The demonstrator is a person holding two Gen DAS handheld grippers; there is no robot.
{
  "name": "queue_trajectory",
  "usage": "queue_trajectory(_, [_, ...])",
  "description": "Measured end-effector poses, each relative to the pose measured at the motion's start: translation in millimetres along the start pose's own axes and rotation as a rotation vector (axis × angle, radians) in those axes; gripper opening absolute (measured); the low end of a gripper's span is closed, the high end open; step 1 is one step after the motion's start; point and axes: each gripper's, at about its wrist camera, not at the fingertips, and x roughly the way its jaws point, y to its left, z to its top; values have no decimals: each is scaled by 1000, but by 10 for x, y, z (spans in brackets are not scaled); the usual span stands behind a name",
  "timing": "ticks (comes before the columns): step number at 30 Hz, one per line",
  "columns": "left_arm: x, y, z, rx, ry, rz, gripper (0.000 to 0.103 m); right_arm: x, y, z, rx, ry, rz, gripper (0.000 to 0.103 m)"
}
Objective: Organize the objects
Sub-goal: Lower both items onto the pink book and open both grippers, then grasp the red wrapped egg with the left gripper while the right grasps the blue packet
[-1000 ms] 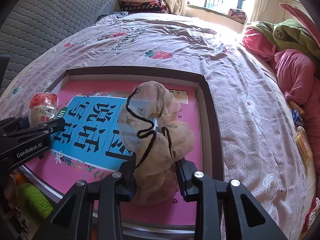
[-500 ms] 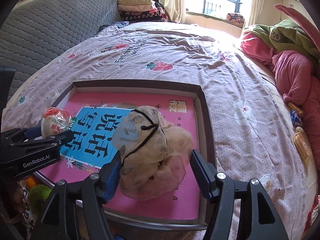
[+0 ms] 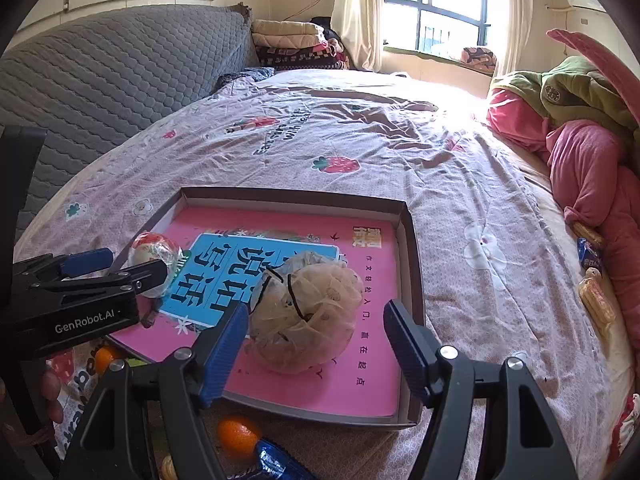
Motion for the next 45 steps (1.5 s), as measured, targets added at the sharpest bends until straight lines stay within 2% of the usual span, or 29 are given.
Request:
queue_trajectory(13, [-440, 102, -309, -19, -25, -13, 76, -410, 52, -38, -29, -77, 18, 71])
queue_trajectory(21, [-656, 52, -558, -2, -32, -37, 76, -605, 70, -175, -25, -98, 27, 72])
queue_trajectory(37, [-880, -209, -1094, 81, -12, -114, 76, -772, 81, -596, -40, -79, 12, 73])
queue_trajectory(45, [-885, -250, -1298, 86, 17, -169, 76, -821, 26, -745, -31, -66, -8, 73])
